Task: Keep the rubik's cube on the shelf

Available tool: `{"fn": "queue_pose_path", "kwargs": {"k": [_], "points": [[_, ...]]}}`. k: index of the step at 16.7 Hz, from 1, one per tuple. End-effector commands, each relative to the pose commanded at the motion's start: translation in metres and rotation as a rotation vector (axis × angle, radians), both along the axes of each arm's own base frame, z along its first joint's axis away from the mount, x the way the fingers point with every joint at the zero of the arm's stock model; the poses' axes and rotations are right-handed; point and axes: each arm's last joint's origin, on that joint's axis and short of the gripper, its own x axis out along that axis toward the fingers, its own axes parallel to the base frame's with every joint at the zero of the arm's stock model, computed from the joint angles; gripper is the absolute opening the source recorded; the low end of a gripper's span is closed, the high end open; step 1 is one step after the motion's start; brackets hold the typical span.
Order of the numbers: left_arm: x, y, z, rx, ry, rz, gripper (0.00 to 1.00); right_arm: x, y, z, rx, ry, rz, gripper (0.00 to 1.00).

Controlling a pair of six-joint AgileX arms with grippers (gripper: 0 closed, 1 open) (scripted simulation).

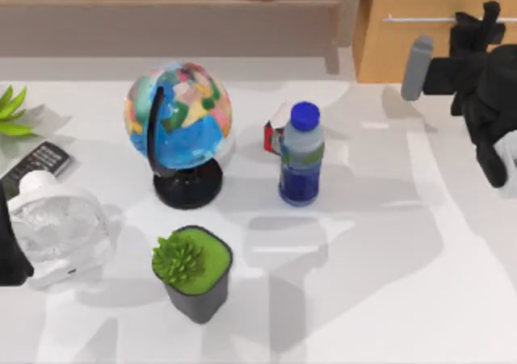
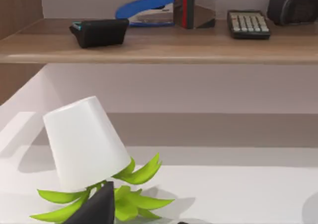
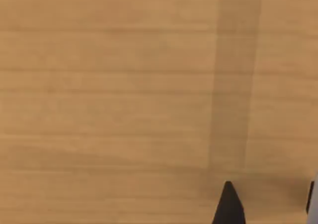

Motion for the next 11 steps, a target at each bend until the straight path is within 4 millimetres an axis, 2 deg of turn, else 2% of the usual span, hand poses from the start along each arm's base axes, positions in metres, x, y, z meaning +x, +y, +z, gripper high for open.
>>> {"fn": "queue_pose_path", "kwargs": {"k": [5, 11], "points": [[0.0, 0.0, 0.0, 0.0, 0.0, 0.0, 1.0, 0.0, 0.0, 0.0, 0.0, 0.0, 0.0, 0.98], [0.0, 0.0, 0.0, 0.0, 0.0, 0.0, 1.0, 0.0, 0.0, 0.0, 0.0, 0.0, 0.0, 1.0]]}}
